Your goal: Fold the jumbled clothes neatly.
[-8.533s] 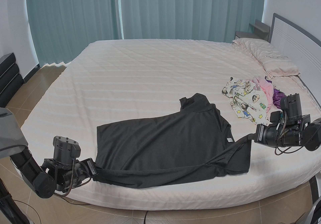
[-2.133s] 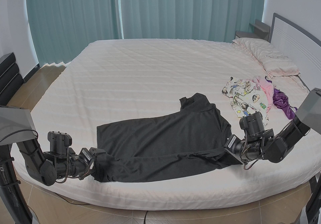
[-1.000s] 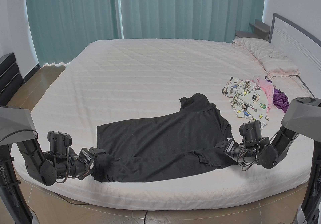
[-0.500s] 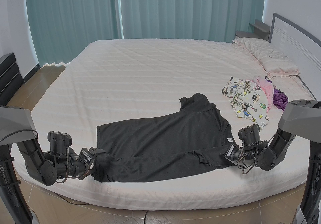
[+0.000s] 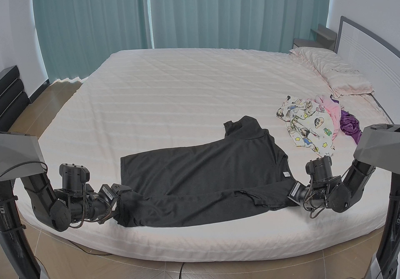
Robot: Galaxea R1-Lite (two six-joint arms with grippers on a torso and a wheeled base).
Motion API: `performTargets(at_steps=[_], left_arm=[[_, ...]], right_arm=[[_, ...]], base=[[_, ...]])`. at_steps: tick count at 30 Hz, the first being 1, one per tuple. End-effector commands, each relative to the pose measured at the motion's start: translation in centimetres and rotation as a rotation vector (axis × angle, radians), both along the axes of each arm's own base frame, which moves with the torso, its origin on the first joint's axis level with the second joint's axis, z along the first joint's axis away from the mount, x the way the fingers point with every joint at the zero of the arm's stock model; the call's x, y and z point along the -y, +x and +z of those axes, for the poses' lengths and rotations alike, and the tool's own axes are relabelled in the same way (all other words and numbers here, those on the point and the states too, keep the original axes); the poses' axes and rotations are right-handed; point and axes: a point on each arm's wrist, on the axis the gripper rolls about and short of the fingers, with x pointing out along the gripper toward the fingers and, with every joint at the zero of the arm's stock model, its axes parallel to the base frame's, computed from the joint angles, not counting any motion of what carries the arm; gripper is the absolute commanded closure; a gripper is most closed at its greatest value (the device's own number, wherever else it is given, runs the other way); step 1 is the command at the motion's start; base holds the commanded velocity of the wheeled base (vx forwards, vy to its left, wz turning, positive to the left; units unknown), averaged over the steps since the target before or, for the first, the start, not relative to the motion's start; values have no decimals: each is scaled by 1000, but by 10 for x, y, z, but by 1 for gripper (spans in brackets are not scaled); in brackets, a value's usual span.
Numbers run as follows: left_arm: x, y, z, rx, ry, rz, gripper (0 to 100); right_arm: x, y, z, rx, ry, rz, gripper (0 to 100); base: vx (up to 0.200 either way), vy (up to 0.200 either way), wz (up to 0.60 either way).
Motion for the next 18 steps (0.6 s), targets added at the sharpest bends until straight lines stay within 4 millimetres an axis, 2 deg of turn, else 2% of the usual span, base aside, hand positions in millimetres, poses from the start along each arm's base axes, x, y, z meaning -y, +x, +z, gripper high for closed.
performTargets(at_steps=[1,7,8,14,18], left_arm=[[0,0,0,-1,0,1,0],[0,0,0,-1,0,1,0],[0,0,0,-1,0,1,0],[0,0,0,-1,0,1,0],[0,1,0,1,-3,4,0]], right_arm=[[7,-4,4,1,-4,-14,100],[8,-6,3,-8,-9,-10,100],[8,-6,3,-8,-11,-8,0],[8,-5,5,4,-20,5,0],[13,0,15,42,-6,-12,0]], base=[[0,0,0],[0,0,0],[0,0,0],[0,0,0],[0,0,0]])
